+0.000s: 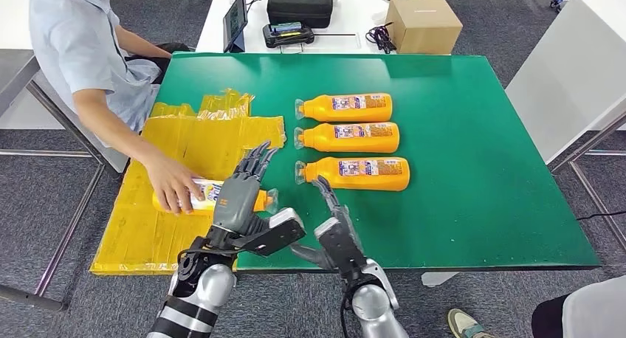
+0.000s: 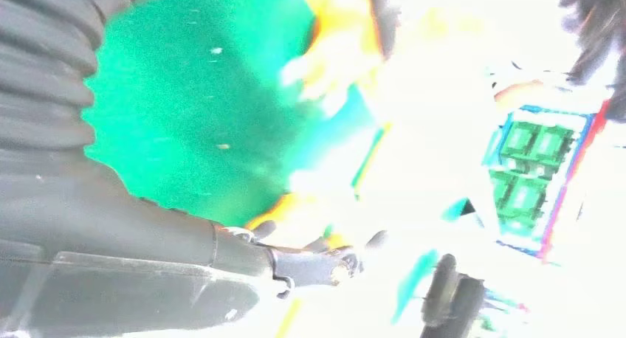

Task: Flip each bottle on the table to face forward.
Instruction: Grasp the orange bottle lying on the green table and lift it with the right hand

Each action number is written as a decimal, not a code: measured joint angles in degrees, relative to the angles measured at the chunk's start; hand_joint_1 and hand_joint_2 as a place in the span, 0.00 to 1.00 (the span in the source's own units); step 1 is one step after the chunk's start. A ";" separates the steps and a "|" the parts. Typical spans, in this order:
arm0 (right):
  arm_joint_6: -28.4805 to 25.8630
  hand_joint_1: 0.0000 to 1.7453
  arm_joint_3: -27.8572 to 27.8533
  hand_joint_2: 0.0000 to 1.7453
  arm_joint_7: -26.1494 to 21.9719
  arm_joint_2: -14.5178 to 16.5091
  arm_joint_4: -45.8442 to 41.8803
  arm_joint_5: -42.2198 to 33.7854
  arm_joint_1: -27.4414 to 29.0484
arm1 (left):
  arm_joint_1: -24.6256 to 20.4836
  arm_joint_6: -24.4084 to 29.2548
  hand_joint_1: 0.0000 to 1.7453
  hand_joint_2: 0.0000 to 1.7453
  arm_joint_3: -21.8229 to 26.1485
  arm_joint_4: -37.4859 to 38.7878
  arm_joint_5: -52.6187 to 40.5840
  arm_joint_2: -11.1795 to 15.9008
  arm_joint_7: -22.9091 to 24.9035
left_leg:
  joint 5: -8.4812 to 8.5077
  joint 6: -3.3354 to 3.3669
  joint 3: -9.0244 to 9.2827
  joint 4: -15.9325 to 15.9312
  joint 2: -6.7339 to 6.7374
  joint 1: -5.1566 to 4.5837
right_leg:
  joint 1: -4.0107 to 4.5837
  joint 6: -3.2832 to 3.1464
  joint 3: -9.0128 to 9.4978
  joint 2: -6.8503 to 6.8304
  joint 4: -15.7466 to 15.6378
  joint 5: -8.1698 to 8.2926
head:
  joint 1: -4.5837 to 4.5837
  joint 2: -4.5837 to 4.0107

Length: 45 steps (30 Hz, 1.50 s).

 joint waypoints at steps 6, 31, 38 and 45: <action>2.73 0.00 -5.25 1.00 -0.41 0.46 -9.75 -5.27 5.60 | 5.94 -1.51 0.00 1.00 4.05 -5.74 12.16 -0.03 -3.85 | -0.02 0.00 -0.05 0.00 0.00 -0.02 | -0.01 0.00 -0.05 -0.06 -0.01 0.00 | 0.01 0.00; -9.77 0.00 -8.02 1.00 -7.60 -0.36 -26.08 12.95 10.34 | 11.97 -6.66 0.00 1.00 5.94 -12.43 30.13 -0.54 -5.35 | 0.00 0.01 -0.01 0.00 -0.02 -0.02 | -0.01 0.00 -0.01 -0.06 -0.01 0.00 | 0.01 0.00; -22.35 0.00 -9.16 1.00 1.56 -2.65 -26.92 38.07 12.36 | 15.75 -9.23 0.00 1.00 4.20 -16.39 44.03 -0.57 -6.53 | -0.02 0.01 -0.02 0.00 -0.01 -0.02 | -0.01 0.01 -0.01 -0.06 -0.02 0.00 | -0.01 0.00; -20.53 0.00 -9.98 1.00 9.16 -4.95 -25.87 47.78 14.78 | 20.35 -8.42 0.00 1.00 4.19 -22.46 46.81 -0.64 -5.88 | -0.03 0.01 -0.02 -0.01 -0.01 -0.02 | 0.00 0.00 -0.02 -0.06 -0.03 -0.01 | -0.01 0.00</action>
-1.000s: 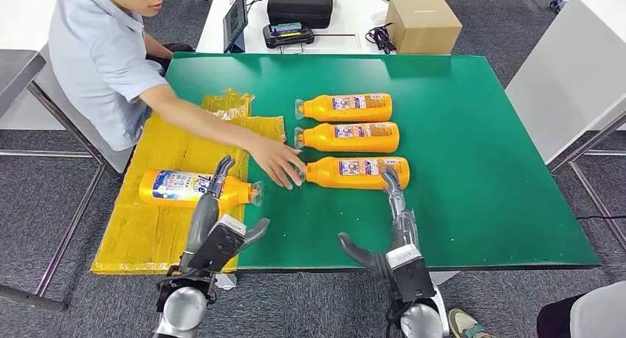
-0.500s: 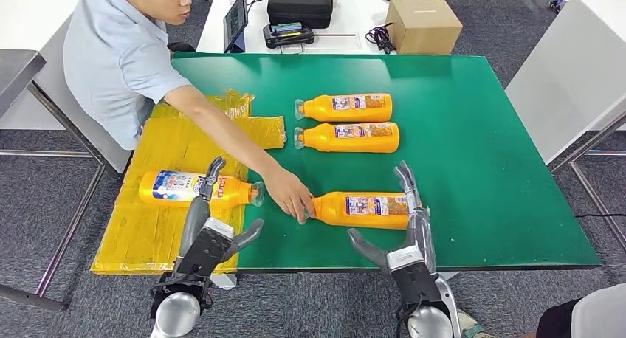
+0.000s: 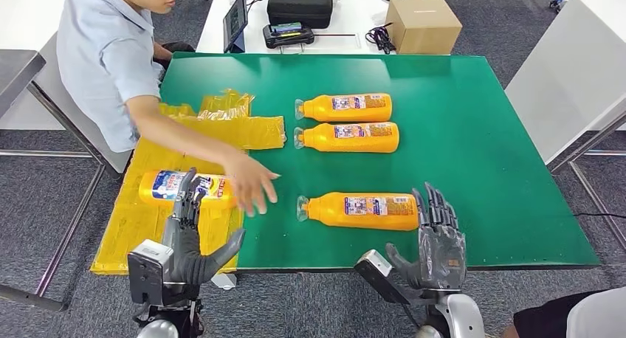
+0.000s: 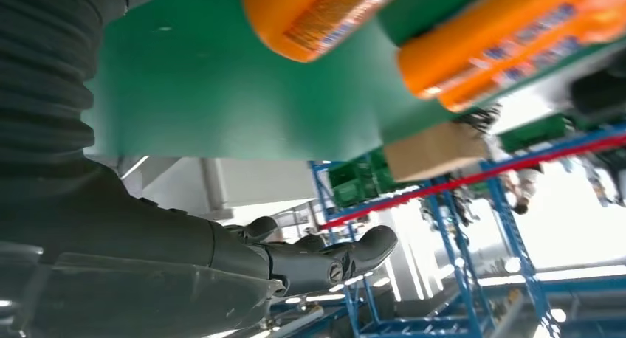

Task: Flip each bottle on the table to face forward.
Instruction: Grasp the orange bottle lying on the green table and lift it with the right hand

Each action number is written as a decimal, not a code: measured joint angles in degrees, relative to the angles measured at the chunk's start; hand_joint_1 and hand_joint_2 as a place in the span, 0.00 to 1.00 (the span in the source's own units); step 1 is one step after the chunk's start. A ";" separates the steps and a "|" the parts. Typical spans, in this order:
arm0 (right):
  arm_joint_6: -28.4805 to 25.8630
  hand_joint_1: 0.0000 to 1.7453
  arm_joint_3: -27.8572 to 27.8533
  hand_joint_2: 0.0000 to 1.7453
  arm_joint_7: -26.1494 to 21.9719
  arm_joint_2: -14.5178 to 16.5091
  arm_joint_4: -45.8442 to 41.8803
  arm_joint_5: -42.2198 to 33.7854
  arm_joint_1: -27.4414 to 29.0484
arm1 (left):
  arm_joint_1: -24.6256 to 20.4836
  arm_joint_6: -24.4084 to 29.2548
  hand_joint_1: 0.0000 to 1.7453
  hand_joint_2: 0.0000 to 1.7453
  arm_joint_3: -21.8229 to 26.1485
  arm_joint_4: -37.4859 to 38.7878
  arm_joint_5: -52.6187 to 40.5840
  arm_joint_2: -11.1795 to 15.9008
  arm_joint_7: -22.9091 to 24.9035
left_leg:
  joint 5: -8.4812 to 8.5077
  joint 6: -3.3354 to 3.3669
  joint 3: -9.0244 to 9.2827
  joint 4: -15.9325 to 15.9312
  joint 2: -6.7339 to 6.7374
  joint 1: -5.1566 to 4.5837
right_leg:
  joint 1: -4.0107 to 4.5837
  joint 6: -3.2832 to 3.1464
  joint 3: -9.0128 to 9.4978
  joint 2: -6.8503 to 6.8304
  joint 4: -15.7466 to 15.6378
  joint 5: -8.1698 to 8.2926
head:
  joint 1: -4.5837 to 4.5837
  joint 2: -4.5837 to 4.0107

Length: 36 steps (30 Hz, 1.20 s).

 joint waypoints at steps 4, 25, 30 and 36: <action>1.47 0.00 -0.57 1.00 1.34 -1.40 1.77 0.50 -0.07 | 0.82 -0.98 0.00 1.00 -0.21 -1.73 -2.14 -0.11 0.08 | 0.02 0.01 0.01 0.00 -0.01 0.00 | 0.00 0.00 0.03 -0.01 0.00 0.00 | 0.01 0.00; 3.39 0.00 -0.49 1.00 3.20 -5.88 18.68 1.90 -8.53 | -0.69 -8.65 0.00 1.00 -3.75 0.63 0.27 0.17 -0.30 | 0.04 0.02 0.06 0.00 0.01 -0.04 | -0.02 0.01 0.05 0.00 -0.01 0.03 | -0.02 0.00; 3.35 0.00 0.61 1.00 3.98 -6.93 23.07 1.49 -11.61 | -1.45 -10.10 0.00 1.00 -4.52 1.78 -0.32 0.50 0.60 | 0.05 0.03 0.06 0.00 0.02 -0.05 | -0.02 0.02 0.06 0.00 -0.01 0.04 | -0.03 0.00; 3.36 0.00 1.14 1.00 4.06 -7.33 28.16 0.24 -14.75 | -2.38 -10.16 0.00 1.00 -5.21 3.25 -1.48 0.72 1.11 | 0.05 0.03 0.07 0.01 0.02 -0.04 | -0.02 0.02 0.05 0.00 0.00 0.04 | -0.04 0.00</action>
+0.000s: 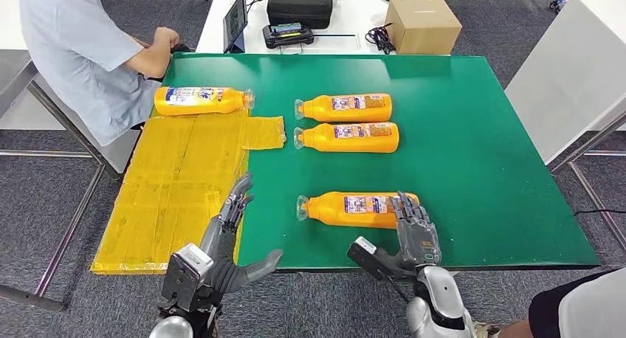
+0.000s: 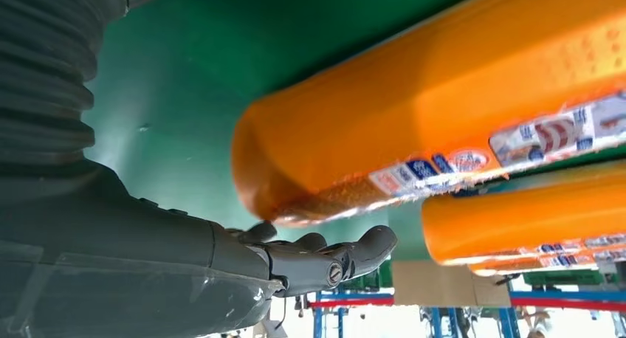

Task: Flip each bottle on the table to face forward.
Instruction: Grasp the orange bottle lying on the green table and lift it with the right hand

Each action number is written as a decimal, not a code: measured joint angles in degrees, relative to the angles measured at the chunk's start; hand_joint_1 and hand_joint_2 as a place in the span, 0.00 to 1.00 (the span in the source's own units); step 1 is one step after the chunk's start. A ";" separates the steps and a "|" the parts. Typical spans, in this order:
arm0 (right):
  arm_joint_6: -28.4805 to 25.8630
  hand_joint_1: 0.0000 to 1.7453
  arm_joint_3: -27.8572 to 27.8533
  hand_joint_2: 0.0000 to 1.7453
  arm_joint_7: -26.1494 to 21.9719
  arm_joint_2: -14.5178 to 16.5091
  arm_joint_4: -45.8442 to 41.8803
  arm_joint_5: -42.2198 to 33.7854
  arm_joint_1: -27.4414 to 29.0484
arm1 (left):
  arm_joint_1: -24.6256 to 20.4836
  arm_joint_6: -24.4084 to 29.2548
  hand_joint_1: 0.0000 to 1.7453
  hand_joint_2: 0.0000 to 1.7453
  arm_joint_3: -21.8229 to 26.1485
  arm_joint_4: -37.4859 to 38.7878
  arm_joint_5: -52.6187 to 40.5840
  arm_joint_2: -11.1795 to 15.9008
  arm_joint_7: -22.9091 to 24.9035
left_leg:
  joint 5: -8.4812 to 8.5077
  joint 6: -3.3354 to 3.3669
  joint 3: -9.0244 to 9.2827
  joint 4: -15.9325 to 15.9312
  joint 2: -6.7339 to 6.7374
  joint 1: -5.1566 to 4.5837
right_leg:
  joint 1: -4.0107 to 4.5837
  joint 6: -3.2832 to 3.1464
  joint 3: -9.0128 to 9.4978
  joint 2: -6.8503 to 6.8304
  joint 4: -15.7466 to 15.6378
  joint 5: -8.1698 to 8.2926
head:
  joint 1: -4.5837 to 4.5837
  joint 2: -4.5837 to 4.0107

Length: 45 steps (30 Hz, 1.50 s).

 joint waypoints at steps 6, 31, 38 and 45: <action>-0.92 0.00 0.19 1.00 0.08 -0.19 3.42 0.73 -2.05 | -0.43 0.05 0.00 1.00 -0.14 0.72 -1.04 0.06 0.49 | 0.00 0.00 0.00 0.00 0.02 0.00 | 0.00 0.00 0.00 0.01 0.00 0.00 | 0.00 0.00; -2.56 0.00 3.99 1.00 0.27 -0.10 10.30 2.58 -7.17 | -1.34 0.21 0.00 1.00 -0.81 1.83 -3.11 0.13 0.66 | 0.00 0.00 0.06 0.00 0.13 0.00 | 0.00 0.00 0.03 0.01 0.00 0.02 | 0.00 0.00; -0.91 0.00 8.34 1.00 0.48 0.38 8.18 2.60 -6.16 | -1.33 0.34 0.00 1.00 -1.01 1.79 -4.13 0.23 0.67 | 0.00 -0.01 0.04 0.00 0.12 0.01 | 0.01 0.00 0.02 0.01 0.01 0.02 | 0.00 0.00; 1.42 0.00 13.50 1.00 2.08 0.40 5.41 2.85 -5.65 | -1.25 -0.38 0.00 1.00 -1.01 1.62 -3.25 0.26 1.63 | 0.00 0.00 0.01 0.00 0.10 0.00 | 0.00 -0.01 0.00 0.01 0.01 0.01 | 0.01 0.00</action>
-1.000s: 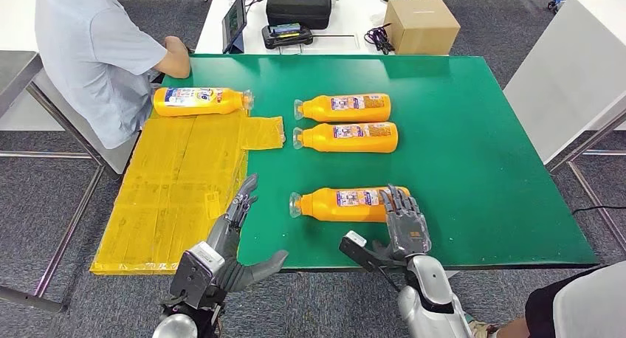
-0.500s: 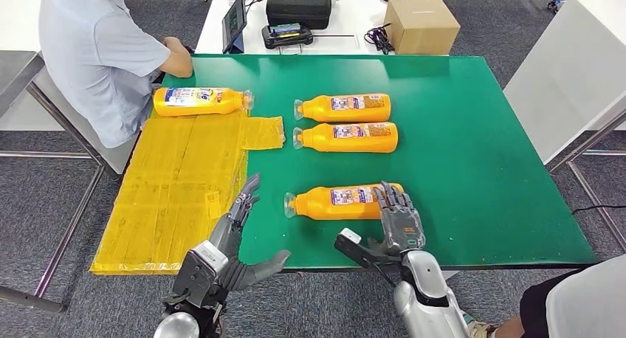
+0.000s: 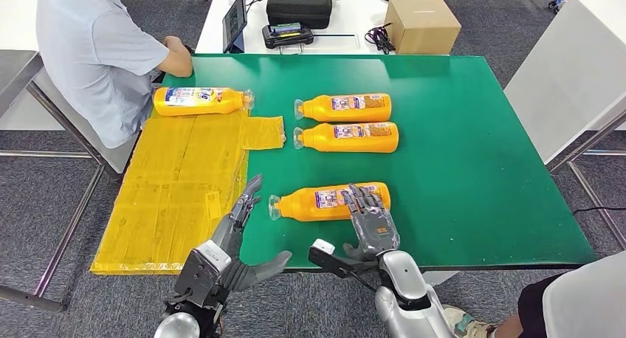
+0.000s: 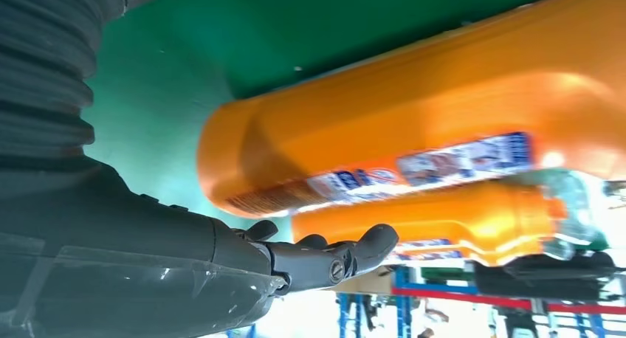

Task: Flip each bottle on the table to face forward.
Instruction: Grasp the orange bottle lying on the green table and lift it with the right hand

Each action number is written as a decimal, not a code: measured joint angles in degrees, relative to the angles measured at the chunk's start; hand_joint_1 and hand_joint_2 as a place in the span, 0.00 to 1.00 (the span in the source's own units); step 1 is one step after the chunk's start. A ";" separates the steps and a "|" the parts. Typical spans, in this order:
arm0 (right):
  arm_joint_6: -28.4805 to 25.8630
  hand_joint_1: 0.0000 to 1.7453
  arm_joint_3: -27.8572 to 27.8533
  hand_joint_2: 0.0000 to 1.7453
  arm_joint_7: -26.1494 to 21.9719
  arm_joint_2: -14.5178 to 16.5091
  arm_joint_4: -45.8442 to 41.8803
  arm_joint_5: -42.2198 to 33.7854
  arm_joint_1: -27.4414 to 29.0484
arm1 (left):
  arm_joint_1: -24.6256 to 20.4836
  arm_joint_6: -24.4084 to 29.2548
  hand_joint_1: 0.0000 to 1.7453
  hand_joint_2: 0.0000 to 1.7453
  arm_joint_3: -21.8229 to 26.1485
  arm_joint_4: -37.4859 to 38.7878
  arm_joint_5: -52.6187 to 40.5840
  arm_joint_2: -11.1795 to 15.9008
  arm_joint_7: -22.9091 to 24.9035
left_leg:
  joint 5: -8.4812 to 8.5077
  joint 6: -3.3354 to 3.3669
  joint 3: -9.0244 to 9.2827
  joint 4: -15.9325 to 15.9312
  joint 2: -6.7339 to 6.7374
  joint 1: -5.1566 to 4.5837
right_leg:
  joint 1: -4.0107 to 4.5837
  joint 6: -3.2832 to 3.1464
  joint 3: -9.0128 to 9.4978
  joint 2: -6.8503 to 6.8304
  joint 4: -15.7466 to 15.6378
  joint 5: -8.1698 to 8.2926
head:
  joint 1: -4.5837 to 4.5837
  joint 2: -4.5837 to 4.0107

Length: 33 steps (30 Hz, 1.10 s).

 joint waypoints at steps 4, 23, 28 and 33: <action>1.05 0.00 2.32 1.00 0.60 -0.31 -1.32 -0.57 0.43 | 0.16 -0.06 0.00 1.00 0.08 -0.33 0.21 0.00 0.05 | 0.00 0.00 0.00 0.00 -0.01 0.00 | 0.00 0.00 0.00 0.00 0.00 0.00 | -0.01 0.00; -4.55 0.00 0.46 1.00 0.52 -3.17 5.86 -1.62 -4.64 | -0.39 -0.75 0.00 1.00 -0.79 0.50 0.44 0.16 -0.65 | 0.03 0.04 0.01 0.01 -0.01 -0.02 | -0.01 0.02 0.01 0.00 0.00 0.02 | -0.02 0.00; -5.70 0.00 -0.99 1.00 -0.51 -3.34 7.77 -1.68 -5.64 | -0.74 -0.92 0.00 1.00 -1.02 1.05 0.43 0.20 -0.80 | 0.03 0.04 0.00 0.01 -0.01 -0.02 | 0.00 0.02 -0.01 0.00 0.00 0.01 | -0.02 0.00; -5.64 0.00 -1.91 1.00 -1.22 -3.34 8.90 -3.14 -6.07 | -0.99 -0.97 0.00 1.00 -1.49 1.40 0.42 0.31 -0.86 | 0.02 0.04 -0.02 0.01 -0.01 -0.02 | 0.00 0.02 -0.02 0.00 0.00 0.01 | -0.01 0.00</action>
